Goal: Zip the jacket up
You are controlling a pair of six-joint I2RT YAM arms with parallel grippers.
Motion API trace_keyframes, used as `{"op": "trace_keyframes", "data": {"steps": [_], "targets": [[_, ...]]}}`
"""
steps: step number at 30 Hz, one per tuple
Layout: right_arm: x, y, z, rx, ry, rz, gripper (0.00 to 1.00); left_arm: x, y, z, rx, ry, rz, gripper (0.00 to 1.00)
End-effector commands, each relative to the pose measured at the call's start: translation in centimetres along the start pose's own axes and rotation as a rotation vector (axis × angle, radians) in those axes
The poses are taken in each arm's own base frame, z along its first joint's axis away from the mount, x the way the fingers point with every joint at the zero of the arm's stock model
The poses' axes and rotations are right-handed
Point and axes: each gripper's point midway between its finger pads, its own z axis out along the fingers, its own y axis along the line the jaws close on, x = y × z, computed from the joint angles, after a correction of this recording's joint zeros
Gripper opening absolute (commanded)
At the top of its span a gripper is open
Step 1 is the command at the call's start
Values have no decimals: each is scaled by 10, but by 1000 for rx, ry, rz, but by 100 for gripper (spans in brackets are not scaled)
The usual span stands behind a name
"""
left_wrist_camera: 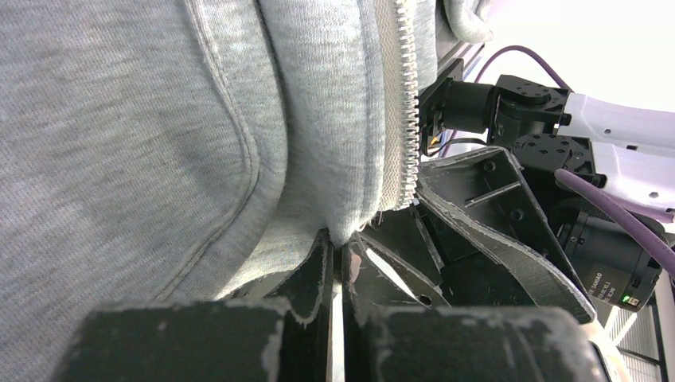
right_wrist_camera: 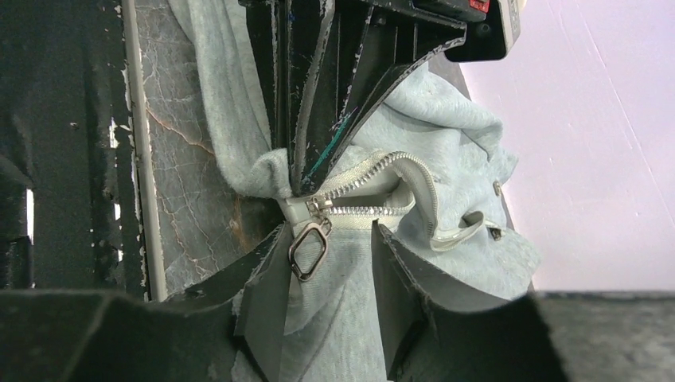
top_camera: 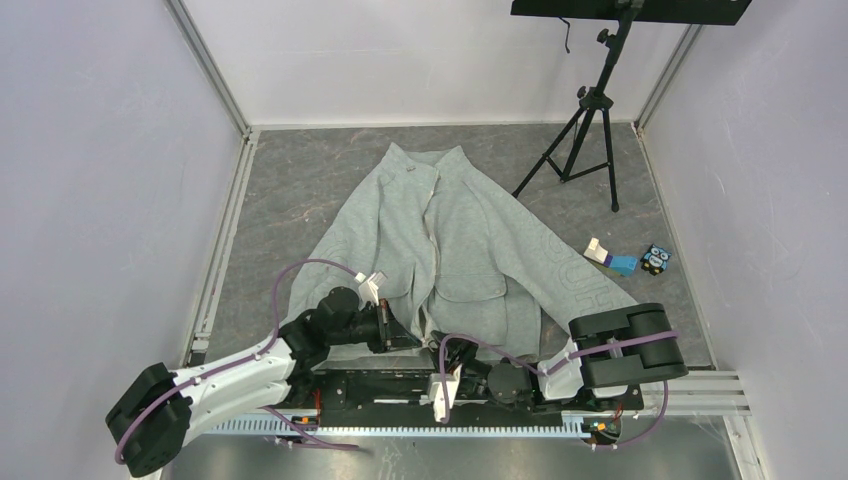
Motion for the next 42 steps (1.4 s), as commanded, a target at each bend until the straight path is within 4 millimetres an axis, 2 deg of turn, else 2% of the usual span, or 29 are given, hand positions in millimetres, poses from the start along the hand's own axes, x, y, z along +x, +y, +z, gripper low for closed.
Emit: {"op": "trace_keyframes", "data": {"steps": [1,15,19,20,27,33,42], "targets": [[-4,-10,-3,45,-15,57,43,4,-16,-3,45,39,-23,2],[-2,-6,-1,35,-3,112,23,5,-12,-3,32,44,-21,2],[-4,-3,0,24,-3,147,8,5,-12,-3,33,41,-14,2],[-4,-2,0,22,-1,156,7,5,-12,-3,31,42,-13,2],[-2,4,3,0,21,203,8,7,-4,-3,-6,53,9,2],[2,4,2,-3,29,211,19,7,-3,-3,-10,51,9,2],[2,7,0,-26,25,221,20,7,-2,-2,-15,54,12,2]]}}
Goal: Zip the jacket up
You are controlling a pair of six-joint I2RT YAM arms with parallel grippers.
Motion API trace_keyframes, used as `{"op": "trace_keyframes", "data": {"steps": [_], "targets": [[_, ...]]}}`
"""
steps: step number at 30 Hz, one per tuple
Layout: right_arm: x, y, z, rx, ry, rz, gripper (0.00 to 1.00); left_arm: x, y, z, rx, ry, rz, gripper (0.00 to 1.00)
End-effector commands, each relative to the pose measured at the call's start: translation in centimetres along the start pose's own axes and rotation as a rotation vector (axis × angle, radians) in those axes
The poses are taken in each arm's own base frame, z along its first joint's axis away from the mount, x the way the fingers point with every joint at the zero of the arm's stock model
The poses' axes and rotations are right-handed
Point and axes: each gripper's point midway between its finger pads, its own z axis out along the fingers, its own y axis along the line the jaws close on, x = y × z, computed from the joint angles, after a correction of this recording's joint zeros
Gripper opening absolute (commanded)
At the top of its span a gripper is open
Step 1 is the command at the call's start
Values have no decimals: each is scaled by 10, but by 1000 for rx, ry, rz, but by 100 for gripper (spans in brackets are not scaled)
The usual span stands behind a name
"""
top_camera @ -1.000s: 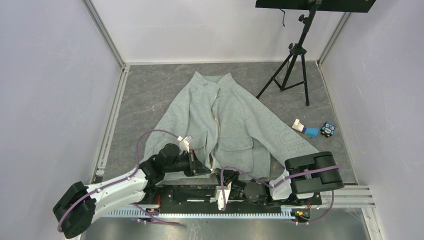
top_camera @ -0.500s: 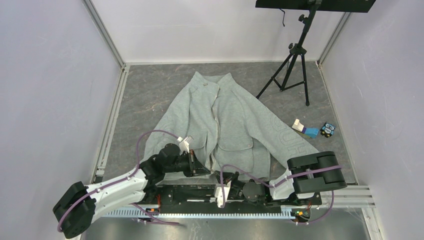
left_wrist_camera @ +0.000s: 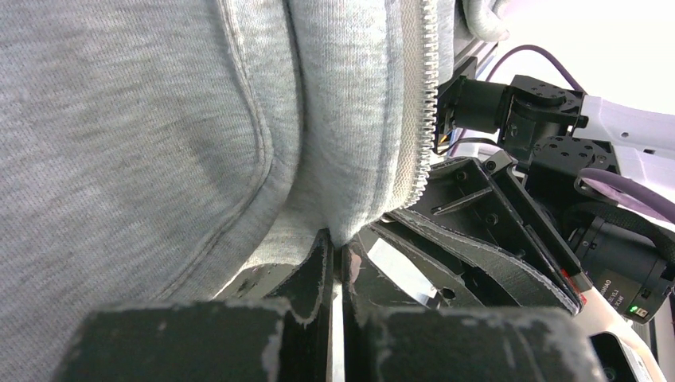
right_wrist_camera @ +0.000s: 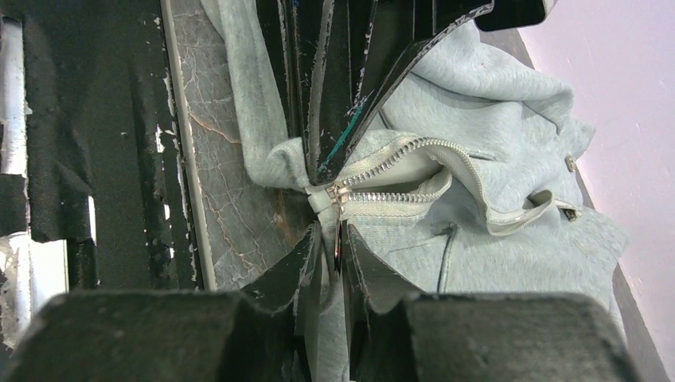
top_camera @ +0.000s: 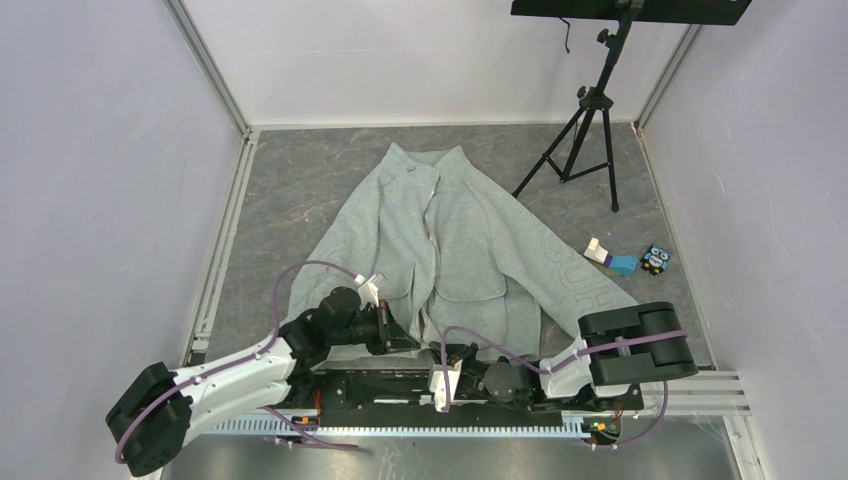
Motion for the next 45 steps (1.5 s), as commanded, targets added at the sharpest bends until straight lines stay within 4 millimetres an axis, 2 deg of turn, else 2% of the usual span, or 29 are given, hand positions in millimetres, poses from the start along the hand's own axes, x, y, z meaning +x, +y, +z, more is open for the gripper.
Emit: {"op": "trace_keyframes", "data": {"steps": [1,8,15,19,31,37,45], "targets": [[-5,-8,0,30,-12,45,20,4,-9,-2,19,37,35,2],[-5,-6,-2,16,-12,45,22,2,-11,-2,21,36,39,2],[-5,-4,-1,6,-14,50,16,3,-11,-2,22,39,42,2],[-4,-3,-2,1,-9,67,21,3,-11,-2,21,40,44,2],[-2,-2,-6,-7,-10,79,23,3,-12,-2,22,45,49,2],[-3,-1,-6,-16,-13,81,19,3,-9,-2,18,42,51,2],[-9,6,-3,-52,-15,127,6,5,-5,-1,3,46,51,2]]}}
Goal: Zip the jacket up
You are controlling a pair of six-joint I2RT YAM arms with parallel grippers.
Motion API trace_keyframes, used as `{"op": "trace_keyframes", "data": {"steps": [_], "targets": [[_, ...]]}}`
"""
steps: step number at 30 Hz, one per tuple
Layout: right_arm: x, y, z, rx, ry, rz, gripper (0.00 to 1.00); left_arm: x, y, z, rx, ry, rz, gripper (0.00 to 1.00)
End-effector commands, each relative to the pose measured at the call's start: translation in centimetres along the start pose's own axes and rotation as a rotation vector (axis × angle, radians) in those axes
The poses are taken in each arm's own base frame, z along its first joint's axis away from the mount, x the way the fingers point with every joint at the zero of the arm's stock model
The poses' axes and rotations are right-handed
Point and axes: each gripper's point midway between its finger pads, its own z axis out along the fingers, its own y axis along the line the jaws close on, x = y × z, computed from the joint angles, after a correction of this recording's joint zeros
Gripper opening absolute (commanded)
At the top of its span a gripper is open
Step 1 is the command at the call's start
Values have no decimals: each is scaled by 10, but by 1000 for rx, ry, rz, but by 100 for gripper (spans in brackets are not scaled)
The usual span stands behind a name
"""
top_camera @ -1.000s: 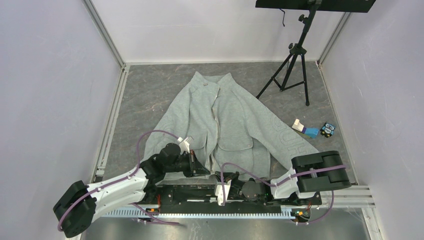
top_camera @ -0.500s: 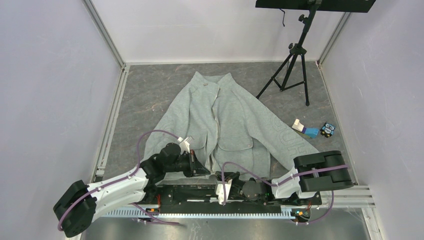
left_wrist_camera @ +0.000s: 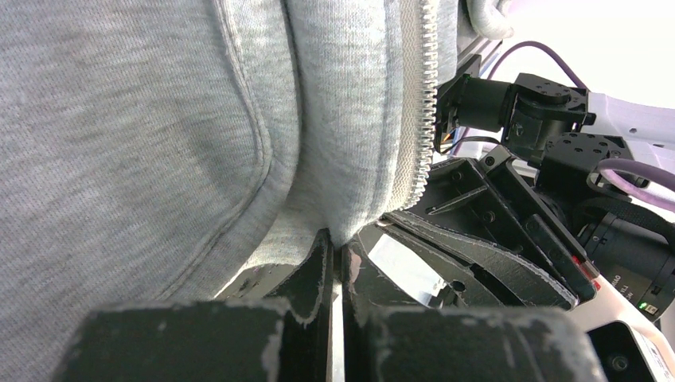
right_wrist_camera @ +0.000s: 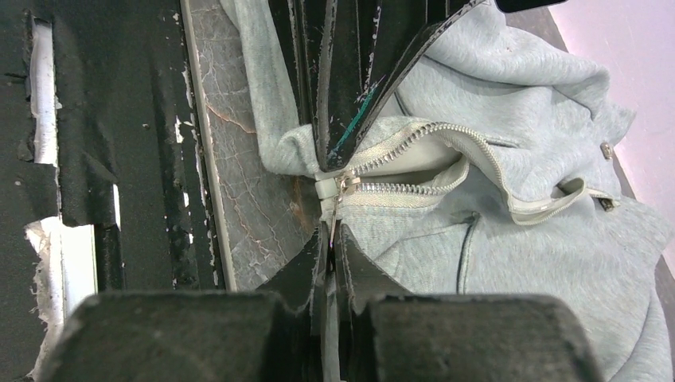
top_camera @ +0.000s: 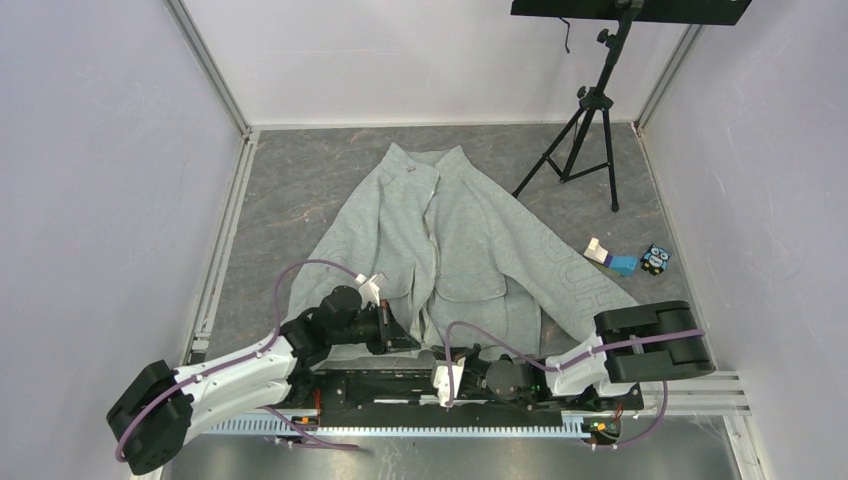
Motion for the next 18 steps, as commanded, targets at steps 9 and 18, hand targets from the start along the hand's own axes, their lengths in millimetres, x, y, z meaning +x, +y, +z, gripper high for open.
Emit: {"op": "trace_keyframes", "data": {"steps": [9,18], "targets": [[-13,2,5,-11,-23,108,15,5,-6,-2,18,44,49,2],[-16,0,4,-11,-31,113,21,6,-5,-3,18,44,49,2]]}}
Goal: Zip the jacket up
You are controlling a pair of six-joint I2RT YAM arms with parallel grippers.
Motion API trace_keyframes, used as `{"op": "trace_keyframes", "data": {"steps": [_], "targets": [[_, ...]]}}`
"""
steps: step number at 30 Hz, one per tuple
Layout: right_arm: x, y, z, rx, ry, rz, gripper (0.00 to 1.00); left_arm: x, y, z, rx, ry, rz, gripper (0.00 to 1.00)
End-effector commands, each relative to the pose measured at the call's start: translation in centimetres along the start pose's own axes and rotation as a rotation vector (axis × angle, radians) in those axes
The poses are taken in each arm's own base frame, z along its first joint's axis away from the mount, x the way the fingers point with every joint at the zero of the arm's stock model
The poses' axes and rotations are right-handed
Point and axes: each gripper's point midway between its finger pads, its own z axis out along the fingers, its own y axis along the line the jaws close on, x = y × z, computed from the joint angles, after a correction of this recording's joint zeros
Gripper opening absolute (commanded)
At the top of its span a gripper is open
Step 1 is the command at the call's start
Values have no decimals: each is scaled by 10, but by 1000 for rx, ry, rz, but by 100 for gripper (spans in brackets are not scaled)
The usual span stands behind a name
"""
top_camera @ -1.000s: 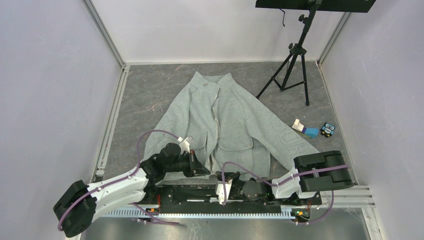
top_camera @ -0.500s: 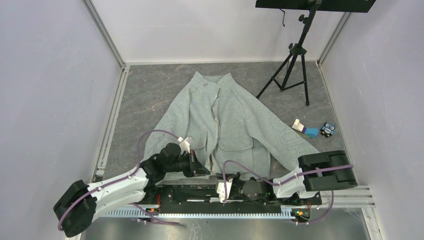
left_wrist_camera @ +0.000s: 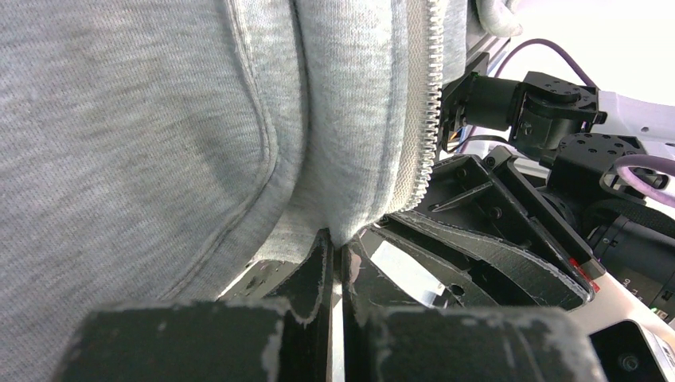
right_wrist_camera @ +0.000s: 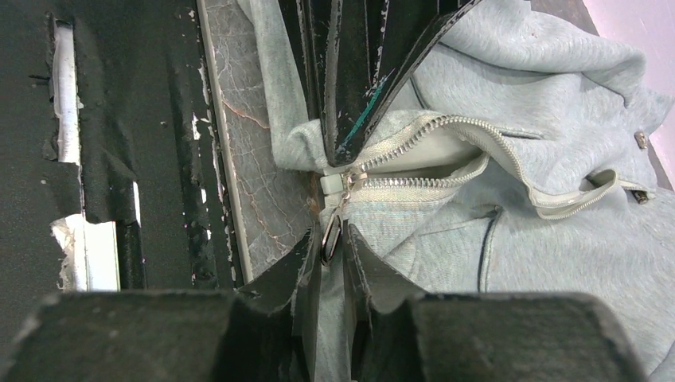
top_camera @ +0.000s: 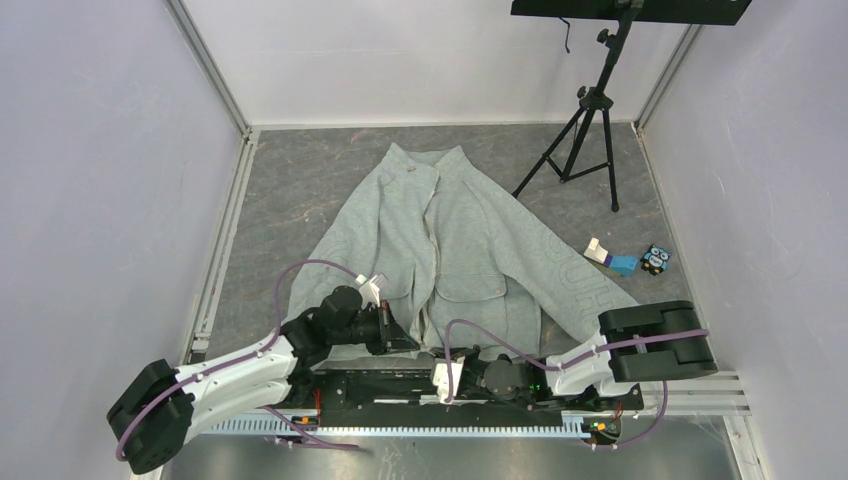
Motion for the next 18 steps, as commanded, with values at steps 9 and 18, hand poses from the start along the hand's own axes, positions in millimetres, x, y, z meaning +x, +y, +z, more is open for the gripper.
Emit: {"op": "trace_keyframes", "data": {"steps": [9,18], "targets": [[-21,-4,4,5,-58,52,15,5,-8,-3,28,37,46,2],[-23,-3,4,2,-55,73,1,6,-3,-2,13,39,47,2]]}}
